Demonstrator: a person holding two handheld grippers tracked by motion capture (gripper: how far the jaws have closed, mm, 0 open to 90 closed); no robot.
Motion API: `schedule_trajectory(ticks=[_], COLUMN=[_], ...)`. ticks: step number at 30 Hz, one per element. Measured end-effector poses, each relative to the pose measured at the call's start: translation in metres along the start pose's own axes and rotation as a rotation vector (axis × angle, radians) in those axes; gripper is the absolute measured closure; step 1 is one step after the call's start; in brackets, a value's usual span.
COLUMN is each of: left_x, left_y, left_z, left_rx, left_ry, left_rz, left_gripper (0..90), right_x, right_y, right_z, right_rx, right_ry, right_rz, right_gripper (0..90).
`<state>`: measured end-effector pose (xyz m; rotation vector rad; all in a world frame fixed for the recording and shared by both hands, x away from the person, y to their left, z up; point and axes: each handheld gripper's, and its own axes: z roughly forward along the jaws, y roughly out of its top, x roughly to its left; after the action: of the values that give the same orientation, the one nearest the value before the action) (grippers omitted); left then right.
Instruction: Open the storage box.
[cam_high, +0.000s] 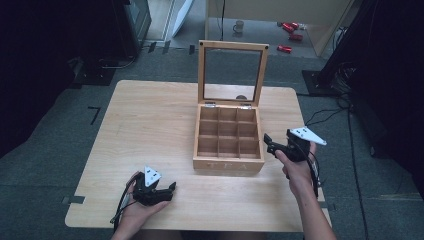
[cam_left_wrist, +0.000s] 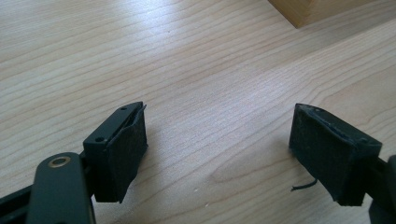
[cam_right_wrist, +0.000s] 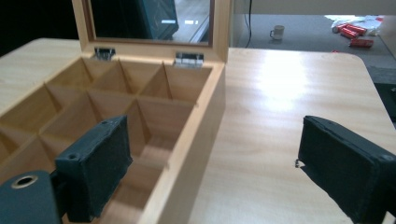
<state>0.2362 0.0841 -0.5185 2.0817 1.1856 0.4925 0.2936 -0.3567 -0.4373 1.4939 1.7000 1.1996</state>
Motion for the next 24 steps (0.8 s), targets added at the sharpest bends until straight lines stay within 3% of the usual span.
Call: schedule_trajectory(ticks=[24], left_x=[0.000], left_y=[0.000], left_z=[0.000], left_rx=[0.004], left_ry=[-0.001], left_rz=[0.006], left_gripper=[18.6], right_x=[-0.019], right_y=[-0.082], right_z=[-0.061], right_rx=[0.074], right_ry=[-0.033], right_rz=[0.032], right_gripper=[9.0])
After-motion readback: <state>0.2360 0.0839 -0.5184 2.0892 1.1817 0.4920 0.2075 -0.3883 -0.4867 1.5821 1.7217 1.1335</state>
